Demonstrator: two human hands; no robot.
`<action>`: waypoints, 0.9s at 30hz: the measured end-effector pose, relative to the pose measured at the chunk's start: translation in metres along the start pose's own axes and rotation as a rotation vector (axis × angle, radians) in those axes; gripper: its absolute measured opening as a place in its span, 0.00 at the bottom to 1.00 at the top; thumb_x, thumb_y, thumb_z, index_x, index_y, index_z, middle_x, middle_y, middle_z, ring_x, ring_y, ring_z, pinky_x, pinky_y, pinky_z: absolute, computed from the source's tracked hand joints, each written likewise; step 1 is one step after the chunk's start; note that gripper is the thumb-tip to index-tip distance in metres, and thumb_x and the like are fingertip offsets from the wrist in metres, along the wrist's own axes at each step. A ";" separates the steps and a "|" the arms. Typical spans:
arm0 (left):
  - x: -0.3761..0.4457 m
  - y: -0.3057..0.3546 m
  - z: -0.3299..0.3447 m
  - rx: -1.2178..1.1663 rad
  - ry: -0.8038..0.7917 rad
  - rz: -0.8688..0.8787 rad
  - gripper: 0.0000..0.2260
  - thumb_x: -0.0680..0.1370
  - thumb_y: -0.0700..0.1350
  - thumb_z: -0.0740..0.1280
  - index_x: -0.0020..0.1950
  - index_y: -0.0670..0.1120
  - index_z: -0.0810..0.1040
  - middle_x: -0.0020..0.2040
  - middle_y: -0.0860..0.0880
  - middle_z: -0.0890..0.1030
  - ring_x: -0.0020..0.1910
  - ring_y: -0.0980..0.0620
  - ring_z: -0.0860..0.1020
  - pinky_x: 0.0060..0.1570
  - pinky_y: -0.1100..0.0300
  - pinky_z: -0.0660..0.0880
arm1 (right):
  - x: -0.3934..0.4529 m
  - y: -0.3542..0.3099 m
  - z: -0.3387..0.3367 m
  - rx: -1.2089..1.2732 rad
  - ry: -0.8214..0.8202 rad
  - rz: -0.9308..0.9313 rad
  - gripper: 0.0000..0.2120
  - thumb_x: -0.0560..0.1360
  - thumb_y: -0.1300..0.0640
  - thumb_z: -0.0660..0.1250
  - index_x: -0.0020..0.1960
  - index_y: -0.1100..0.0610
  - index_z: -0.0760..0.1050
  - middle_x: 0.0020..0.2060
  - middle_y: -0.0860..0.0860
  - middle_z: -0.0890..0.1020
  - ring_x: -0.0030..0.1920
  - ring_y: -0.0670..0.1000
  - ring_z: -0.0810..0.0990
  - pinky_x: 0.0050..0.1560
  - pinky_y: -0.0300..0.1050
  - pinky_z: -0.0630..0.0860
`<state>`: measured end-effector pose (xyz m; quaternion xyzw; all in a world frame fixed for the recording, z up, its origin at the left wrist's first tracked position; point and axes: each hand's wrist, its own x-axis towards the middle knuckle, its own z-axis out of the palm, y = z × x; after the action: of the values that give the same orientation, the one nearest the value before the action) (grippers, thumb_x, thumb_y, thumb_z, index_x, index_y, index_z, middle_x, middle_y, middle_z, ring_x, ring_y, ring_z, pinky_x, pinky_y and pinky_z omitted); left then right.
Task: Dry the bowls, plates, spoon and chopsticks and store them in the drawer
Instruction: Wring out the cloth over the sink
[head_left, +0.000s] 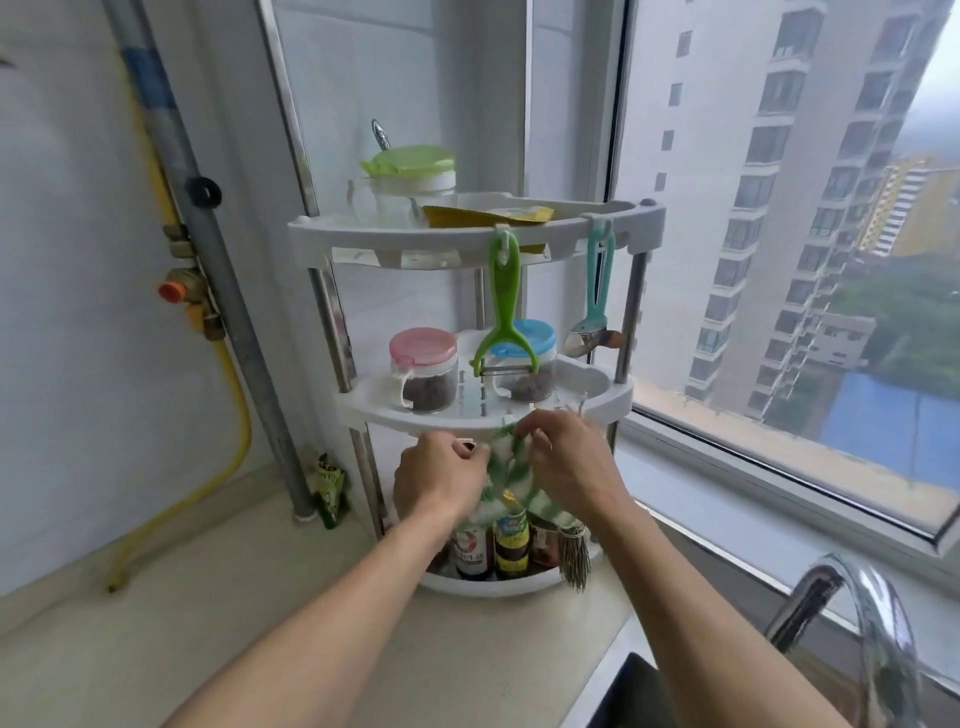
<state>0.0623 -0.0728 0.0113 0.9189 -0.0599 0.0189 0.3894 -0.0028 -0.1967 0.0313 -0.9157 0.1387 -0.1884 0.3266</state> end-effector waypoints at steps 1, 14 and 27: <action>0.000 -0.003 0.003 0.014 -0.020 0.003 0.18 0.79 0.55 0.68 0.32 0.48 0.77 0.31 0.52 0.79 0.33 0.51 0.78 0.30 0.61 0.67 | -0.001 0.002 0.004 0.042 -0.007 0.032 0.16 0.78 0.62 0.59 0.55 0.49 0.81 0.54 0.56 0.82 0.44 0.57 0.82 0.48 0.56 0.81; -0.047 -0.055 -0.080 0.619 0.222 0.651 0.15 0.78 0.52 0.62 0.59 0.47 0.78 0.58 0.46 0.80 0.61 0.46 0.76 0.63 0.49 0.72 | -0.044 -0.051 0.034 -0.456 0.264 -0.190 0.15 0.72 0.55 0.69 0.58 0.56 0.80 0.61 0.60 0.77 0.59 0.62 0.75 0.54 0.60 0.74; -0.219 -0.238 -0.379 0.921 0.641 0.201 0.28 0.82 0.59 0.50 0.74 0.43 0.72 0.74 0.42 0.71 0.77 0.40 0.62 0.73 0.36 0.51 | -0.190 -0.358 0.151 -0.104 0.157 -1.055 0.28 0.81 0.44 0.48 0.77 0.54 0.63 0.78 0.57 0.61 0.79 0.59 0.54 0.75 0.65 0.39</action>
<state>-0.1210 0.3844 0.0870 0.9320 -0.0113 0.3577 -0.0566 -0.0596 0.2255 0.1076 -0.8592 -0.3070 -0.3878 0.1306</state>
